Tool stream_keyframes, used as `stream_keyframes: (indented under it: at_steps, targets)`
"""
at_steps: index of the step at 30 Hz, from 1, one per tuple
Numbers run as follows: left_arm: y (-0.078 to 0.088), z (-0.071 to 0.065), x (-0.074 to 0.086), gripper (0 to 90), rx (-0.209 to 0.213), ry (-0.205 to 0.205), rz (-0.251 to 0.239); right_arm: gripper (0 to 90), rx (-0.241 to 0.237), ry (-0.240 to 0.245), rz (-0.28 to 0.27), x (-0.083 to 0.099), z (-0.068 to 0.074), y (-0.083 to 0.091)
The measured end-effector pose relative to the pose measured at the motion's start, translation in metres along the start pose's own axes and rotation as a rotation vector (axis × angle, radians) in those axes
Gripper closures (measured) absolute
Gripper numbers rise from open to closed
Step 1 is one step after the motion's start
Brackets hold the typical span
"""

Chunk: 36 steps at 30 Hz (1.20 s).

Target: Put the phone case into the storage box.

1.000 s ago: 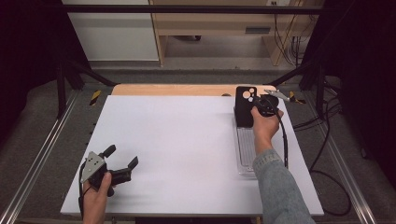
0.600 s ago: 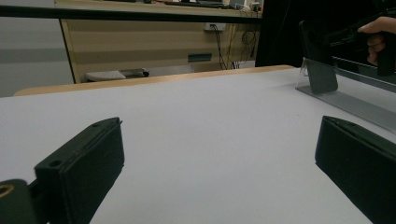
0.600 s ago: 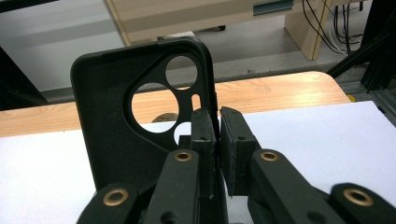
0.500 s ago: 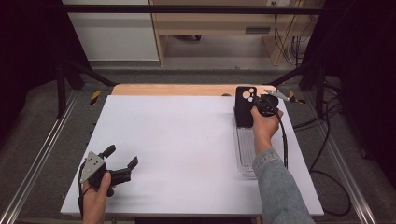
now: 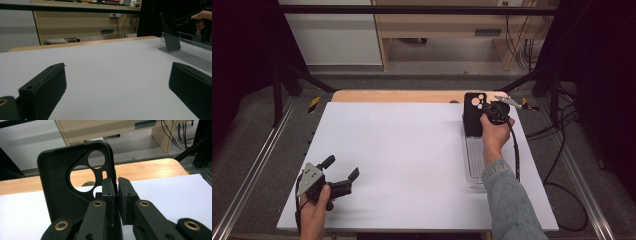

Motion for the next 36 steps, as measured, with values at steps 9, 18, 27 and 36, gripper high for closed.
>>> stream_keyframes:
  at_steps: [9, 18, 27, 36]
  targets:
    - [-0.001, -0.0017, 0.0001, 1.3, 0.009, 0.001, 0.0, 84.3, 0.001, -0.005, 0.0, -0.0008, 0.0006, -0.0007]
    - [-0.001, -0.0028, 0.0, 1.3, 0.012, 0.002, -0.001, 84.5, 0.004, -0.016, 0.0, -0.0015, 0.0003, -0.0007]
    - [-0.0012, -0.003, 0.0001, 1.3, 0.012, 0.0, 0.001, 84.6, 0.004, -0.021, -0.003, -0.0017, -0.0008, -0.0022]
    - [-0.0012, -0.0038, 0.0001, 1.3, 0.013, -0.004, 0.002, 76.8, 0.007, -0.011, -0.008, -0.002, 0.0014, -0.0012]
Point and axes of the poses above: each handheld gripper's, and its own axes: y roughly backward along the jaws, x roughly out of its underside, z roughly to its left, the point moved 9 cm from there along -y, roughly forward along the jaws, and after that the axes turned 5 degrees about y, right-handed, at the moved point
